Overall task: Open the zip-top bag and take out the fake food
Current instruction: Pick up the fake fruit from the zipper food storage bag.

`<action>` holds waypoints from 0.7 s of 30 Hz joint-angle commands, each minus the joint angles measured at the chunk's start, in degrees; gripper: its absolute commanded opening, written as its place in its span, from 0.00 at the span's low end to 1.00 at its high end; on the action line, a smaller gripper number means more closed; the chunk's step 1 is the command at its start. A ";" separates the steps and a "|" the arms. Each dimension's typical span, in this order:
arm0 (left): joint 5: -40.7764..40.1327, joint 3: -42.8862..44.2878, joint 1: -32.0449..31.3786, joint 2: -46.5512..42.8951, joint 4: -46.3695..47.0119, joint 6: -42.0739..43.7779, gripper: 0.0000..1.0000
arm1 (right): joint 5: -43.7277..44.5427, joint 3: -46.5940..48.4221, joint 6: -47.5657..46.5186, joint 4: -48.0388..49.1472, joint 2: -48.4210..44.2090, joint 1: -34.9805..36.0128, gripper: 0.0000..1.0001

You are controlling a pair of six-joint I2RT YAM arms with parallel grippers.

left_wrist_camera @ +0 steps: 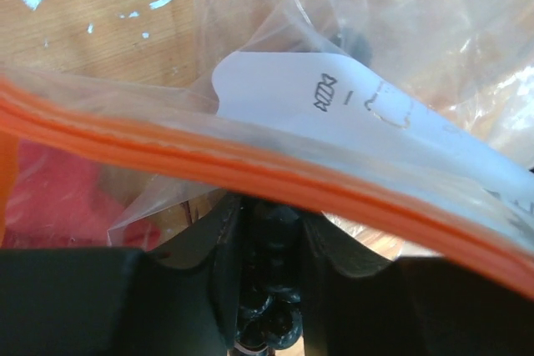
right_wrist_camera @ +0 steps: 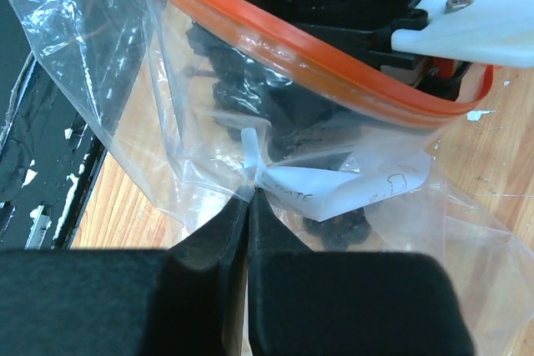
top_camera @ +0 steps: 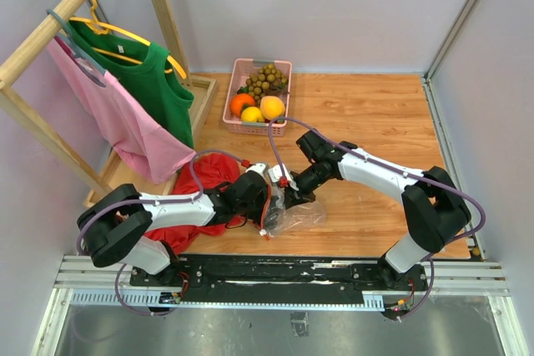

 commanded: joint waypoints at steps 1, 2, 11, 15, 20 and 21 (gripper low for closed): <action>-3.04 -0.65 -0.58 0.94 -8.04 -0.07 0.17 | 0.13 -0.86 0.58 -0.55 -1.64 -1.14 0.01; -3.19 -0.68 -0.58 0.02 -8.09 -0.25 0.12 | 0.13 -1.03 0.50 -0.55 -1.86 -1.47 0.01; -0.05 -3.08 -0.50 -15.13 -6.11 -3.88 0.00 | 1.71 -3.92 -0.47 -0.13 -4.55 -6.39 0.01; 5.48 -5.50 0.57 -21.02 -2.80 -6.59 0.00 | 2.89 -4.68 -1.49 0.06 -5.51 -7.47 0.01; 9.67 -9.96 3.31 -26.18 3.83 -13.04 0.00 | -3.16 -5.01 -3.94 -1.36 -7.30 -7.20 0.01; 9.95 -10.89 4.14 -26.96 5.06 -14.04 0.00 | -4.72 -4.91 -4.28 -1.90 -7.58 -6.71 0.01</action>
